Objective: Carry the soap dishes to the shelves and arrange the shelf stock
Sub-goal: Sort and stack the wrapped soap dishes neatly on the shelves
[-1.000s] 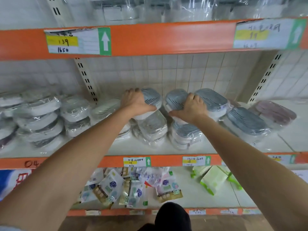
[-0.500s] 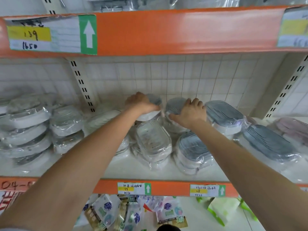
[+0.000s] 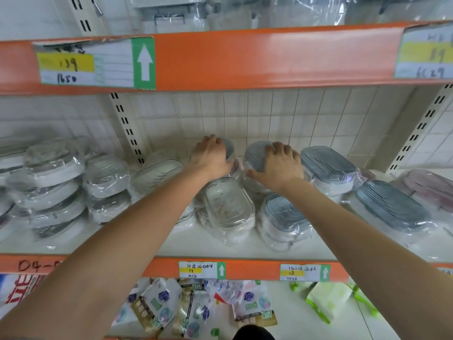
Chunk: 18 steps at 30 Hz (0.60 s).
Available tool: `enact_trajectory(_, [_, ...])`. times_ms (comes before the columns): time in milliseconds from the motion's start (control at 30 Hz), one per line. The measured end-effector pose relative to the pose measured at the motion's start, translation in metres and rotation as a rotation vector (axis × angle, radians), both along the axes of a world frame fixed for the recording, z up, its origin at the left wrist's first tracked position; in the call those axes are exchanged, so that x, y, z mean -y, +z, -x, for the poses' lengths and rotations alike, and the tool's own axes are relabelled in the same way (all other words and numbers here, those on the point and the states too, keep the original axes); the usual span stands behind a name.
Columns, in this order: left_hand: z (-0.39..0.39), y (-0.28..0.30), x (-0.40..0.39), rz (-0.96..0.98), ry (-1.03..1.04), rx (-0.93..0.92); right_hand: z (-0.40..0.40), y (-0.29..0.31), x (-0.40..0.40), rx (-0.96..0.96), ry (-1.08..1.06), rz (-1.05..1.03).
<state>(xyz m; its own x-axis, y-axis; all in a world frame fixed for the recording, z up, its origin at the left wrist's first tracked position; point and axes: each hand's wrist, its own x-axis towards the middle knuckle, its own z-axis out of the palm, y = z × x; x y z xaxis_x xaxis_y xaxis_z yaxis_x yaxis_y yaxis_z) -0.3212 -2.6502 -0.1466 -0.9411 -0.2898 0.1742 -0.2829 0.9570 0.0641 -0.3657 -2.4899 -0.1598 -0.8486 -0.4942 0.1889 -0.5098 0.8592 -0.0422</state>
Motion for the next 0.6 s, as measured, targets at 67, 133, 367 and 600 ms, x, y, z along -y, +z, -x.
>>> enact_trajectory(67, [-0.009,0.002,-0.009,0.046,-0.068,-0.019,-0.010,0.006,0.000,-0.013,0.070,-0.011])
enact_trajectory(133, [-0.016,0.003,-0.015,0.077,-0.106,-0.030,-0.020,0.010,-0.002,0.008,0.127,-0.024])
enact_trajectory(367, [-0.053,0.013,-0.030,0.081,-0.145,0.019,-0.044,0.022,-0.011,0.077,0.171,-0.042])
enact_trajectory(600, [-0.100,0.034,-0.044,0.011,-0.227,0.190,-0.086,0.041,-0.029,0.263,0.197,-0.146])
